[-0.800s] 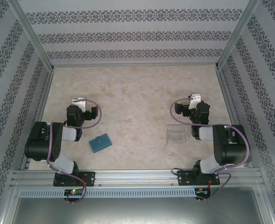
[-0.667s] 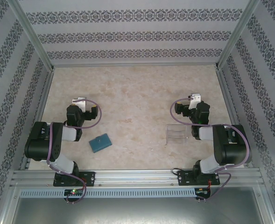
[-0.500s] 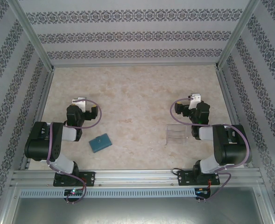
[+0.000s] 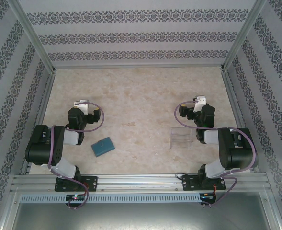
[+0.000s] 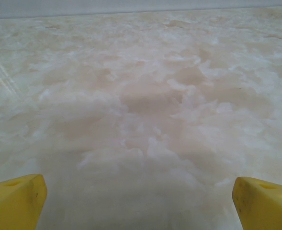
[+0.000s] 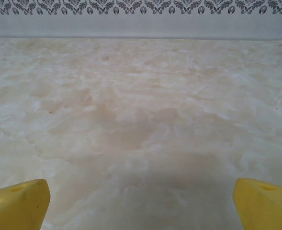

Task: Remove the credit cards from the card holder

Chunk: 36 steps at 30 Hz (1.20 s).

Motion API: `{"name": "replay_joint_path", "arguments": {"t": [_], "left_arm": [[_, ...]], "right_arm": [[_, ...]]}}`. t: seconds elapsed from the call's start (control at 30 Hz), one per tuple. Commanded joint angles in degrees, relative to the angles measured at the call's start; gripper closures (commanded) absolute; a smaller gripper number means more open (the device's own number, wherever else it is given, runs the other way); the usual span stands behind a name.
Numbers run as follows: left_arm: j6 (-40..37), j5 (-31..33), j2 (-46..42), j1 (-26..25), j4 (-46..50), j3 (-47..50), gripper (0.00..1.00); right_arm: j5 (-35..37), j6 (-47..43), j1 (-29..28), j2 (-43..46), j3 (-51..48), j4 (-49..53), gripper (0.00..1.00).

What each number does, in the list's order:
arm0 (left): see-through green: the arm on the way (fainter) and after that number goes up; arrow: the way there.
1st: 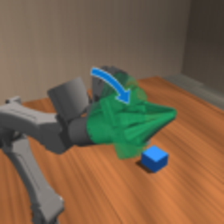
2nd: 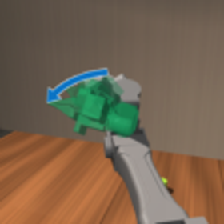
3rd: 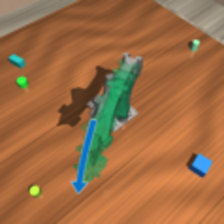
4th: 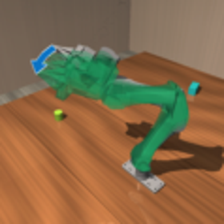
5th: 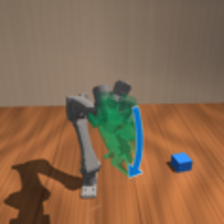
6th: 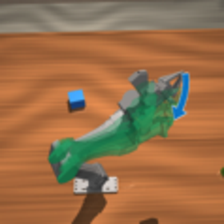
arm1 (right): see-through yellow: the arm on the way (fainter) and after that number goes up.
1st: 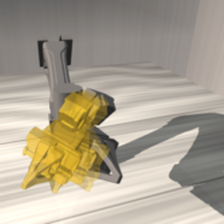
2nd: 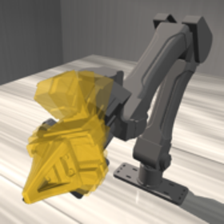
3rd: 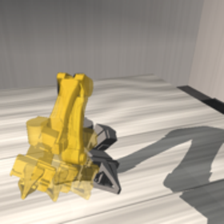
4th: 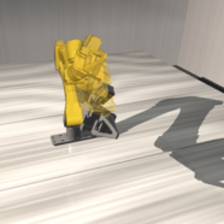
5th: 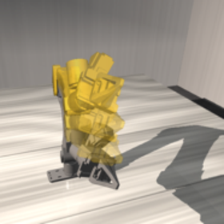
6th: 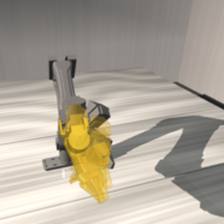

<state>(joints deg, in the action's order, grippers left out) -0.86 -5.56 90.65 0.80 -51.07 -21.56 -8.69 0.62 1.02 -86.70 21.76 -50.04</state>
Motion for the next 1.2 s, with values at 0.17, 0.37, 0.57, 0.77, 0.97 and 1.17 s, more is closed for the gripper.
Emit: {"name": "replay_joint_path", "arguments": {"t": [0.17,0.37,0.57,0.77,0.97,1.17], "left_arm": [[-0.46,-0.51,0.07,-0.18,-2.62,-0.41,0.00],[-0.43,-0.53,0.06,-0.18,-2.46,-0.50,0.00],[-0.65,0.14,-0.27,-0.18,-4.61,0.67,0.00],[1.11,4.94,-4.79,-0.27,2.09,-0.93,0.00],[3.24,11.50,-10.80,-0.58,14.68,-5.02,0.00],[10.32,14.73,-16.76,-0.89,32.56,-12.26,0.00]], "right_arm": [[-1.60,-0.57,0.27,0.28,-0.31,-2.25,0.02],[2.68,0.78,0.21,0.19,0.52,-0.82,0.02],[8.35,0.53,-1.51,2.51,2.32,4.49,0.02],[12.45,1.86,-2.25,9.93,9.42,25.78,0.02],[11.99,8.23,-2.25,15.97,14.39,43.83,0.05],[8.98,16.18,-2.16,19.69,20.23,64.00,0.14]]}}
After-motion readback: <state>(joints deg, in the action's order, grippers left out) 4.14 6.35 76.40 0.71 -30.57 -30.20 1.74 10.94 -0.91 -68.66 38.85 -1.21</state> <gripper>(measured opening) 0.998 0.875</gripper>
